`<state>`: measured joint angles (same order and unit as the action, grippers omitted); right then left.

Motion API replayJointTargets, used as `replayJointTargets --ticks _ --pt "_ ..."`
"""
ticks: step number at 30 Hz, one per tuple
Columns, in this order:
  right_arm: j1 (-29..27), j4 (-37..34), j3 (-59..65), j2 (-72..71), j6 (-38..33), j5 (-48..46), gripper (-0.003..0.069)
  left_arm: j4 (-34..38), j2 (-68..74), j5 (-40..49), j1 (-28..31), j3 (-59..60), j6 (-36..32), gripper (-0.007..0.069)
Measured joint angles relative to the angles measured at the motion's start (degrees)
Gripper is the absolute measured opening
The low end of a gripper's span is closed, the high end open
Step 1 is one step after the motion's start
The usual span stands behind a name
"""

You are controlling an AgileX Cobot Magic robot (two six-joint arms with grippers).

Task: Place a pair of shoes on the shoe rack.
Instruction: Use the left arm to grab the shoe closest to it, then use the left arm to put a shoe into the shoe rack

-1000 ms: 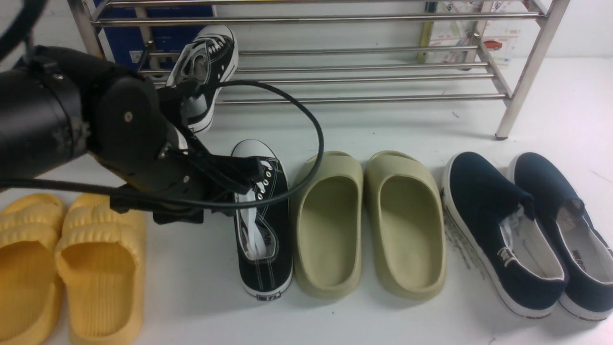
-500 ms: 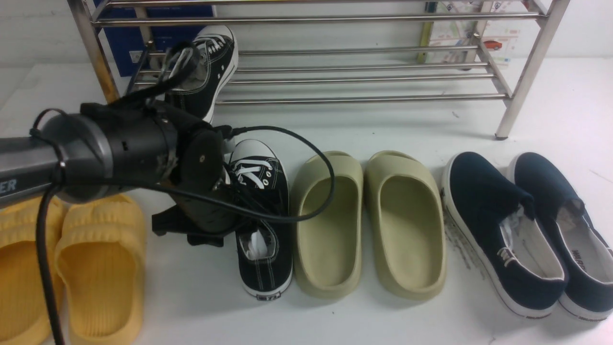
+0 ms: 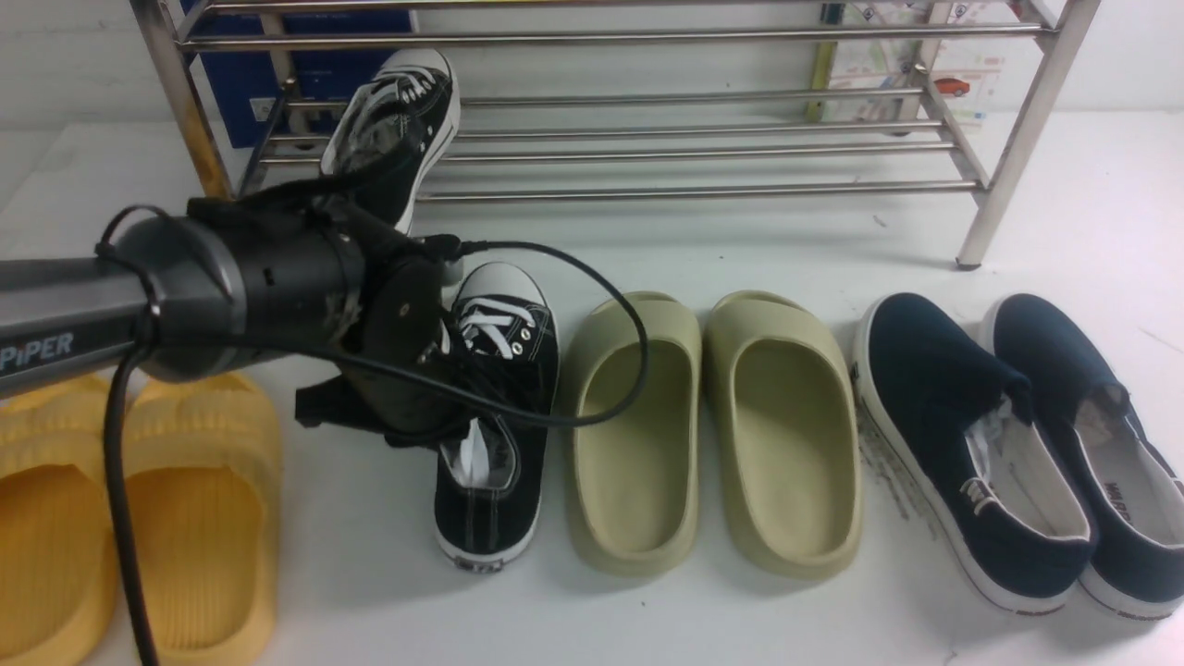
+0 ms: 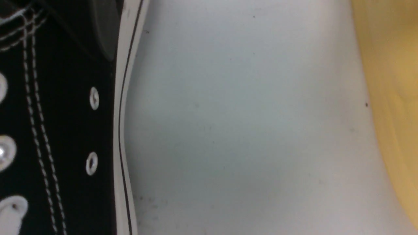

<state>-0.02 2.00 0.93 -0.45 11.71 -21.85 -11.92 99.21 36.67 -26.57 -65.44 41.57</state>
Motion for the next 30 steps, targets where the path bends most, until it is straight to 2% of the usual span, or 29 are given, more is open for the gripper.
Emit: replayJointTargets --ticks 6,11,17,23,30 --pt "0.00 0.00 0.00 0.00 0.00 0.00 0.0244 -4.33 -1.42 0.97 0.00 -8.10 0.16 -0.0013" --pt "0.00 0.00 0.00 0.00 0.00 0.00 0.0244 -5.11 0.36 0.84 0.15 -14.24 0.71 -0.0013" --pt "0.00 -0.05 0.00 0.00 0.00 0.00 0.0244 -3.90 6.00 0.77 3.13 -20.96 4.31 -0.0013" --pt "0.00 0.00 0.00 0.00 0.00 0.00 0.0244 -2.80 10.60 0.78 5.89 -26.19 4.55 -0.0013" --pt "0.00 0.00 0.00 0.00 0.00 0.00 0.0244 -2.74 15.21 -0.55 5.79 -33.00 2.88 -0.0013"
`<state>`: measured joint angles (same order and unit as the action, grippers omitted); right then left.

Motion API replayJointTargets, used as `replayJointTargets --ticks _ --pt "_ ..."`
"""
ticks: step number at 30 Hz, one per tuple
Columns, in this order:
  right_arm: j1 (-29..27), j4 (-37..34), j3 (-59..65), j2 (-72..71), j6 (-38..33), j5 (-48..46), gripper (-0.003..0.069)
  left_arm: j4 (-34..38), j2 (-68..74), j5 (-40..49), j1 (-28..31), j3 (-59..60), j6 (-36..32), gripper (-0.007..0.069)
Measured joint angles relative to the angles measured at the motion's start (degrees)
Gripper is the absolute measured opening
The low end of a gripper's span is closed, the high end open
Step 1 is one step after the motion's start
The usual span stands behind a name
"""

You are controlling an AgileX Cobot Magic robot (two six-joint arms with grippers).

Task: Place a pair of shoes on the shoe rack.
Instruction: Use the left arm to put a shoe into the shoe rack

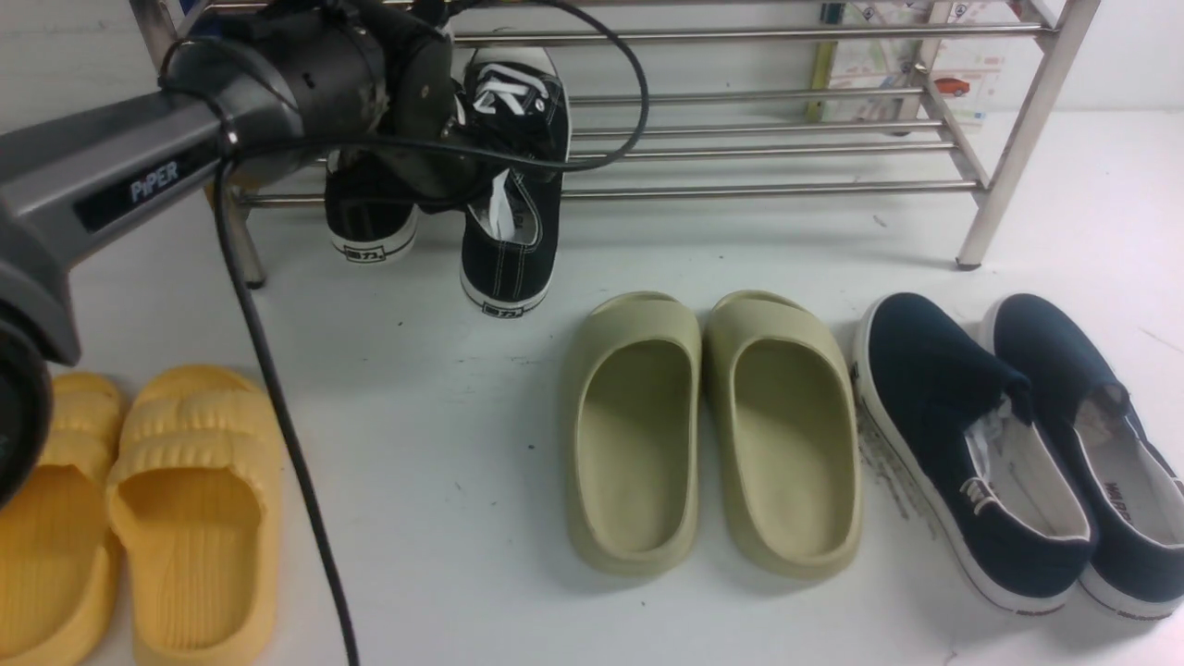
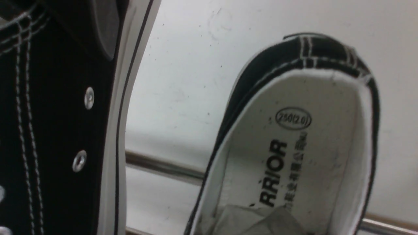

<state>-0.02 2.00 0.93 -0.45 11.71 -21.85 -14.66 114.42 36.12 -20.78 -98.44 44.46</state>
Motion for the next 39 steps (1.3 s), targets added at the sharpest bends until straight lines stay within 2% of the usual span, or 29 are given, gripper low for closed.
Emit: replayJointTargets --ticks 10,19,24,29,36,39 --pt "0.00 0.00 0.00 0.00 0.00 0.00 0.0244 -2.32 6.22 0.25 0.00 -7.14 0.53 -0.0013" --pt "0.00 0.00 0.00 0.00 0.00 0.00 0.0244 -13.48 6.97 0.54 0.00 -8.44 8.22 -0.0010" --pt "0.00 0.00 0.00 0.00 0.00 0.00 0.0244 -15.03 6.97 0.57 0.00 -8.44 10.71 0.0017" --pt "0.00 0.00 0.00 0.00 0.00 0.00 0.0244 -16.93 6.92 0.01 -0.06 -8.78 10.83 0.0072" --pt "0.00 0.00 0.00 0.00 0.00 0.00 0.0244 -19.48 6.70 0.97 -0.01 -9.02 11.01 0.0296" --pt "0.00 0.00 0.00 0.00 0.00 0.00 0.0244 -19.58 6.02 2.31 -0.01 -9.02 11.01 0.0363"
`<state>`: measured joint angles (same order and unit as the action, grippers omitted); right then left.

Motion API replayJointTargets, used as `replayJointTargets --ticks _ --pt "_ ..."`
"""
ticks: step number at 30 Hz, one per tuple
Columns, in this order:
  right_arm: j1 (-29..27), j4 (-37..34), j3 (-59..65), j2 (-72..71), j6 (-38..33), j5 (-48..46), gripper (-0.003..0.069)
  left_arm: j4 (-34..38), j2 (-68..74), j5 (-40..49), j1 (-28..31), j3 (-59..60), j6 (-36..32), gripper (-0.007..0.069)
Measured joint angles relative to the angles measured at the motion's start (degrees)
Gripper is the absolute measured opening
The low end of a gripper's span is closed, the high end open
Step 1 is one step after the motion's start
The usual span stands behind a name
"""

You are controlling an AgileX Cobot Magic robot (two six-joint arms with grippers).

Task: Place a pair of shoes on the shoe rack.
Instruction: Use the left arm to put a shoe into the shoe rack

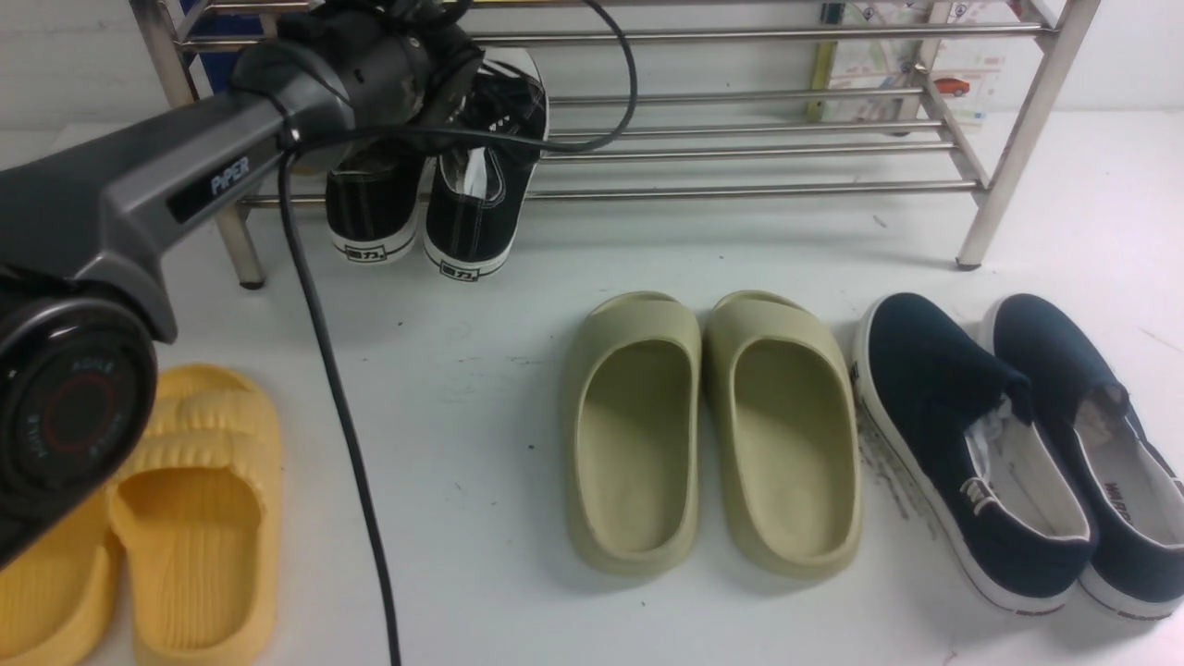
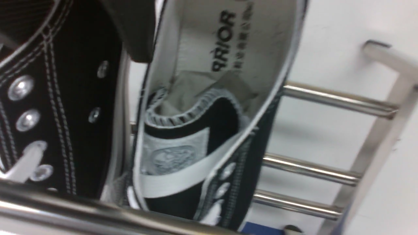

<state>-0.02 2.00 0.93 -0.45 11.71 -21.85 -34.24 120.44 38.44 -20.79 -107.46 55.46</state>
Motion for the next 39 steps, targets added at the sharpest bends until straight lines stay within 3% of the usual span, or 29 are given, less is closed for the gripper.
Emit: replayJointTargets --ticks 3,8,13,15,18,23,29,32,34,36,39 --pt "0.00 0.00 0.00 0.00 0.00 0.00 0.0244 0.27 -2.72 4.01 -0.27 0.00 -0.80 0.0403" --pt "0.00 0.00 0.00 0.00 0.00 0.00 0.0244 1.90 -8.09 8.66 -0.60 -0.11 -5.82 0.0408" --pt "0.00 0.00 0.00 0.00 0.00 0.00 0.0244 10.55 -12.50 14.53 -0.67 -0.39 -16.46 0.0367" --pt "0.00 0.00 0.00 0.00 0.00 0.00 0.0244 19.48 -13.10 20.31 -0.67 -0.23 -24.85 0.0310" --pt "0.00 0.00 0.00 0.00 0.00 0.00 0.0244 27.21 -13.10 22.70 -0.67 2.09 -28.95 0.0237" --pt "0.00 0.00 0.00 0.00 0.00 0.00 0.0244 30.75 -13.04 23.23 -1.30 8.70 -29.53 0.0208" --pt "0.00 0.00 0.00 0.00 0.00 0.00 0.0244 26.28 -13.04 18.80 -3.75 19.03 -25.72 0.0311" --pt "0.00 0.00 0.00 0.00 0.00 0.00 0.0244 25.66 -12.53 13.69 -3.94 20.78 -25.54 0.0323" --pt "0.00 0.00 0.00 0.00 0.00 0.00 0.0244 24.55 -10.93 6.18 -3.53 21.28 -25.53 0.0304" --pt "0.00 0.00 0.00 0.00 0.00 0.00 0.0244 24.21 -10.44 4.39 -3.24 21.28 -25.47 0.0290" --pt "0.00 0.00 0.00 0.00 0.00 0.00 0.0244 24.01 -8.77 -0.13 -1.32 21.28 -23.86 0.0181"
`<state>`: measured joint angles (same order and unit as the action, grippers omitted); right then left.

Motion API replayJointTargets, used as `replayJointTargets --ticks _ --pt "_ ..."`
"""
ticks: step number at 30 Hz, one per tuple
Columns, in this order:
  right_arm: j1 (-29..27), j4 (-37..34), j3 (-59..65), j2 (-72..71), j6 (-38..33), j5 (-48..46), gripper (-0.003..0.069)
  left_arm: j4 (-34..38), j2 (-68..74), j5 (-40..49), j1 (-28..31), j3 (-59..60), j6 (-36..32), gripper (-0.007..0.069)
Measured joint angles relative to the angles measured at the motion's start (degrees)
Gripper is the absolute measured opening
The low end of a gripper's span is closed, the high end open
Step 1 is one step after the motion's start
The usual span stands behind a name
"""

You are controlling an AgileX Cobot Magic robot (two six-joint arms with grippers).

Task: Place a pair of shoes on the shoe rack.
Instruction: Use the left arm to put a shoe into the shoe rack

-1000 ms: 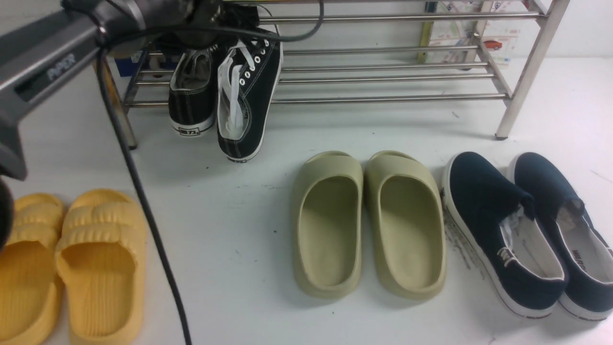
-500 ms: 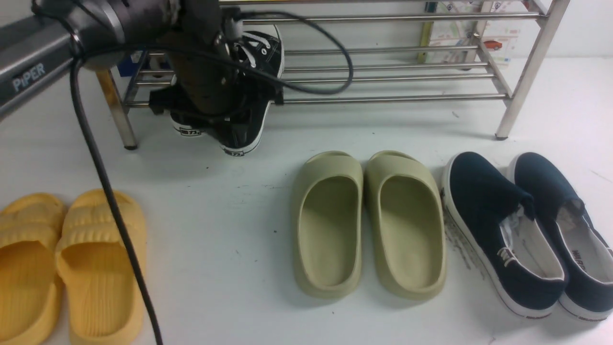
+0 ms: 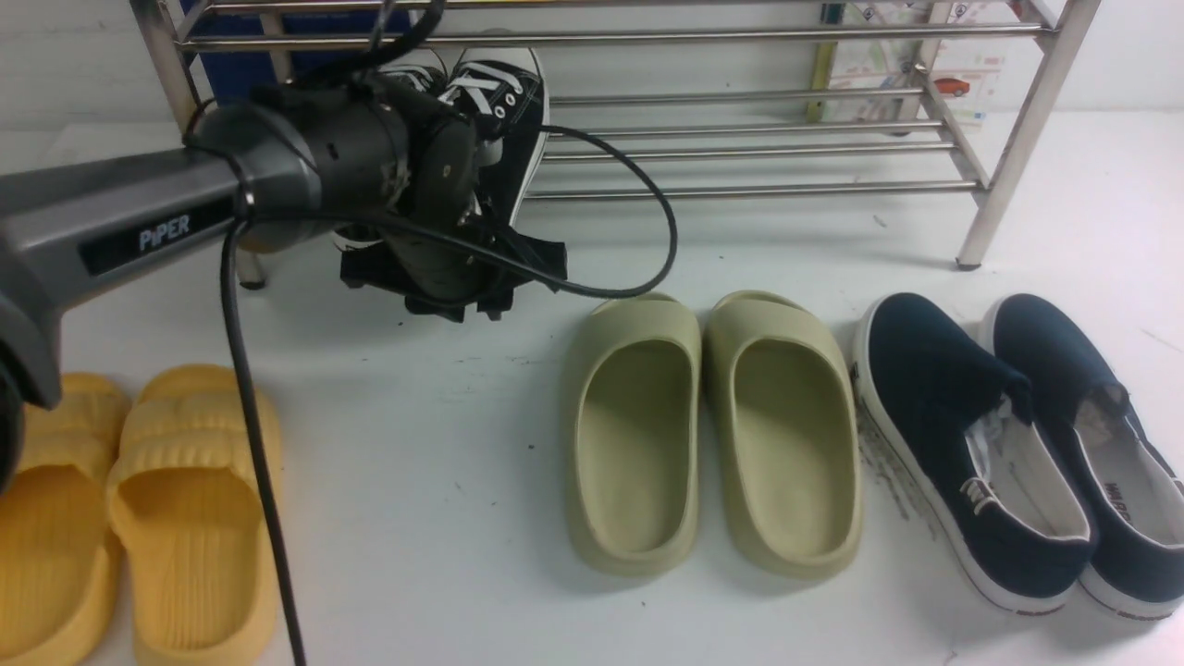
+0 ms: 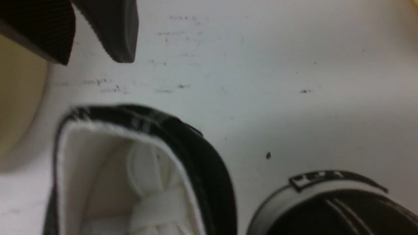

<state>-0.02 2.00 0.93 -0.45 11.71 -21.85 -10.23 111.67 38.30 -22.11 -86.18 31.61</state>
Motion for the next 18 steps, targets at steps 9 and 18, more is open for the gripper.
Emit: replayJointTargets --ticks 9,18 --pt "0.00 0.00 0.00 0.00 0.00 0.00 0.0244 -0.20 0.40 -4.58 2.56 0.00 -1.23 -0.0013" --pt "0.00 0.00 0.00 0.00 0.00 0.00 0.0244 0.96 0.34 -13.46 2.56 0.18 -3.67 -0.0013"
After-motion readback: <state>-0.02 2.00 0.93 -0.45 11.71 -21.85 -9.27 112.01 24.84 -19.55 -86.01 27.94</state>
